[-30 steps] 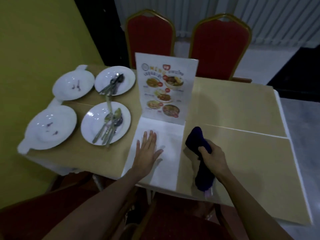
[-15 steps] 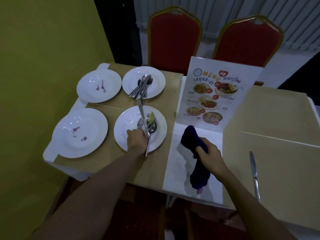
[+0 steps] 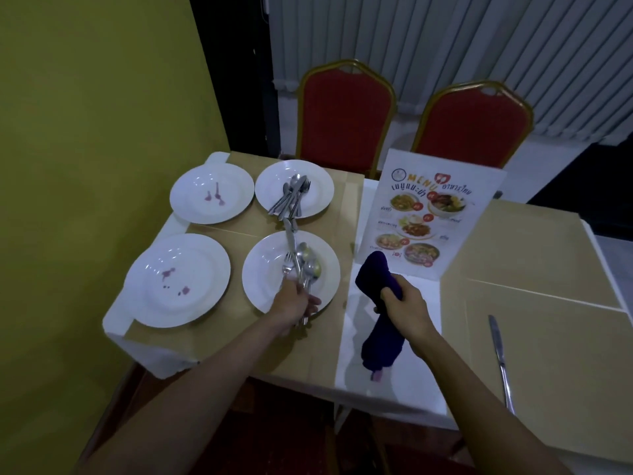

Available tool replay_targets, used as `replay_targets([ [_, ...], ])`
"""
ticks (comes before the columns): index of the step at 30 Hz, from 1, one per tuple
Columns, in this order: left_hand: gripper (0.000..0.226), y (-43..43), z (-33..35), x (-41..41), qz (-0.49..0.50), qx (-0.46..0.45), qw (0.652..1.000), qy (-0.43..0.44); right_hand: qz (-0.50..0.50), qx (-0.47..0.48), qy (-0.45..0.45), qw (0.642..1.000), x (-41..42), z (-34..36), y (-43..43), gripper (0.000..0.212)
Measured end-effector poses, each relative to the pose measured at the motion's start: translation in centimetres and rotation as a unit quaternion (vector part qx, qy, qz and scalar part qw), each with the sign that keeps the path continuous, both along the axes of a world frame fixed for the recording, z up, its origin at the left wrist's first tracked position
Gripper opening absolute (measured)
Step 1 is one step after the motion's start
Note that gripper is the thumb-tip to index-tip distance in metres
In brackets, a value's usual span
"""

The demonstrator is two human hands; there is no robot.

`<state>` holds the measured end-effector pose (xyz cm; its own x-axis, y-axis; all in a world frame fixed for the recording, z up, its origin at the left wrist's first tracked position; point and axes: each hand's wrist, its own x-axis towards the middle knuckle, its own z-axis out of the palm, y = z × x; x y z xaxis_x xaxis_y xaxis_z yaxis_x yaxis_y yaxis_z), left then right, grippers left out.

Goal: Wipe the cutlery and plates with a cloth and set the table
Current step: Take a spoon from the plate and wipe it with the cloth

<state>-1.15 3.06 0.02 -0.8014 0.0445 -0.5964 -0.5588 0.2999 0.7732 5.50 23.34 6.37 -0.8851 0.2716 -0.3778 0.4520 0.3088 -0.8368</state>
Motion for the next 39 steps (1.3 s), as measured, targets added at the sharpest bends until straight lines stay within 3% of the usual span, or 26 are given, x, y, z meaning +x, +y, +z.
replay_targets([
  [3, 0.022, -0.5, -0.4, -0.1, 0.050, -0.069, 0.996, 0.022, 0.032, -0.001, 0.011, 0.999, -0.3, 1.1, -0.4, 0.028],
  [7, 0.027, -1.3, -1.6, -1.3, 0.034, -0.199, 0.979, 0.039, 0.058, 0.008, 0.008, 0.998, -0.6, 1.3, 0.1, 0.029],
  [14, 0.026, -0.5, -4.0, -2.1, -0.001, -0.270, 0.955, 0.119, 0.062, 0.020, 0.002, 0.998, -1.4, -0.3, 0.3, 0.030],
  [18, 0.024, 0.1, -4.4, -2.3, -0.064, -0.379, 0.907, 0.171, 0.060, 0.023, -0.007, 0.998, -1.5, -1.0, 0.3, 0.032],
  [22, 0.033, 0.6, -4.8, -2.7, -0.085, -0.393, 0.907, 0.127, 0.059, 0.020, -0.015, 0.998, -1.1, -1.7, 0.6, 0.032],
  [29, 0.023, 0.4, -3.8, -1.9, 0.004, -0.316, 0.941, 0.119, 0.071, 0.033, -0.021, 0.997, -0.9, -1.8, 1.2, 0.031],
  [30, 0.021, 0.4, -3.3, -1.7, 0.014, -0.268, 0.957, 0.110, 0.075, 0.035, -0.024, 0.996, -1.1, -1.9, 1.3, 0.031],
  [32, 0.014, 0.4, -1.3, -0.6, 0.041, -0.076, 0.996, 0.033, 0.080, 0.050, -0.018, 0.995, -1.4, -1.8, 1.3, 0.034],
  [34, 0.016, 0.5, 0.9, 0.9, 0.042, 0.129, 0.989, -0.050, 0.093, 0.109, 0.031, 0.989, -1.5, -1.6, 0.7, 0.042],
  [35, 0.016, 0.8, 2.1, 1.7, 0.020, 0.181, 0.981, -0.062, 0.111, 0.153, 0.074, 0.979, -1.4, -1.3, 0.3, 0.048],
  [37, 0.016, 1.7, 4.1, 3.5, -0.014, 0.207, 0.977, -0.050, 0.200, 0.265, 0.169, 0.928, -0.8, -0.6, -0.3, 0.059],
  [39, 0.020, 3.0, 6.4, 5.4, -0.007, 0.171, 0.985, -0.014, 0.307, 0.411, 0.245, 0.823, -0.4, -0.1, -0.1, 0.072],
])
